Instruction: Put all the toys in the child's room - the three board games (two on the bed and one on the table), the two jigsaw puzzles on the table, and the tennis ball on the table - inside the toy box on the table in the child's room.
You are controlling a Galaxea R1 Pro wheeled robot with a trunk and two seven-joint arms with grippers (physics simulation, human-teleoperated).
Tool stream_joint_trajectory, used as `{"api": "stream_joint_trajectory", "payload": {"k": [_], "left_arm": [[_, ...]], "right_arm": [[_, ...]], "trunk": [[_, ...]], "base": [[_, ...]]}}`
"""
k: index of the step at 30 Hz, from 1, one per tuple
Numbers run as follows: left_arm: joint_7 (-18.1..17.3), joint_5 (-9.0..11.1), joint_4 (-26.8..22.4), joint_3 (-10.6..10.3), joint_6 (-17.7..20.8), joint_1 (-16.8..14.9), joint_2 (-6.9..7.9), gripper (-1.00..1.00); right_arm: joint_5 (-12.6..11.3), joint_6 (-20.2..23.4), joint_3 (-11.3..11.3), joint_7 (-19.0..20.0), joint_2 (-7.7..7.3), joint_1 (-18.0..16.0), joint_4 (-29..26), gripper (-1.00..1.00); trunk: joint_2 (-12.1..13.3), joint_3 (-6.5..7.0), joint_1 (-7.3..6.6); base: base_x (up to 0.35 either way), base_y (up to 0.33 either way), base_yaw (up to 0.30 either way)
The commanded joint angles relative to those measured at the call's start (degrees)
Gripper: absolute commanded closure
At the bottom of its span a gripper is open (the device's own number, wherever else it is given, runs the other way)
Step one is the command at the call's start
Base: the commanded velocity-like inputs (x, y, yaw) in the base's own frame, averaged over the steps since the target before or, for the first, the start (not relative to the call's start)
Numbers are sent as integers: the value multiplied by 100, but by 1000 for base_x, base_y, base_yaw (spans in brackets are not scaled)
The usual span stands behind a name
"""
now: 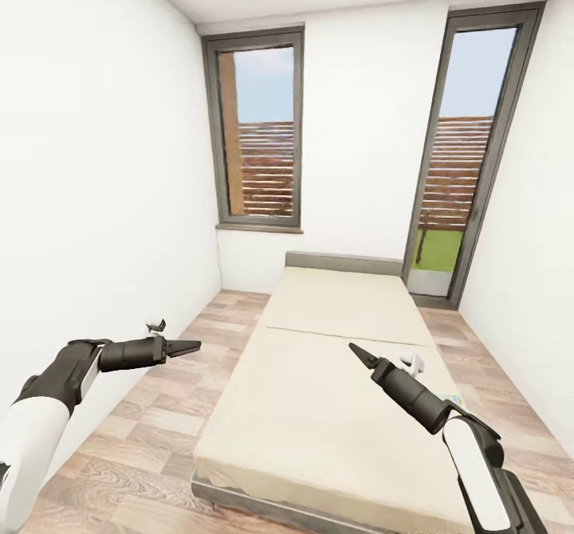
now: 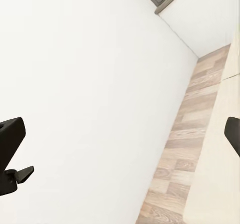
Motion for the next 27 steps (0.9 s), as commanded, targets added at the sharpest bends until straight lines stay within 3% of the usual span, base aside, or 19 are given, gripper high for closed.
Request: {"api": "stream_joint_trajectory", "payload": {"k": [1,27], "left_arm": [[-42,-53,-3,26,60,-1,-3,-100],[-42,-56,-3,18,60,0,-3,-100]], "right_arm": [[-20,38,-9,9,-2,-2,5,-100],[-20,38,-17,2,-6,-1,100,-100]], "trunk": [[-4,0,2],[-4,62,2]], "base": [[0,0,-150],[0,0,-150]]}}
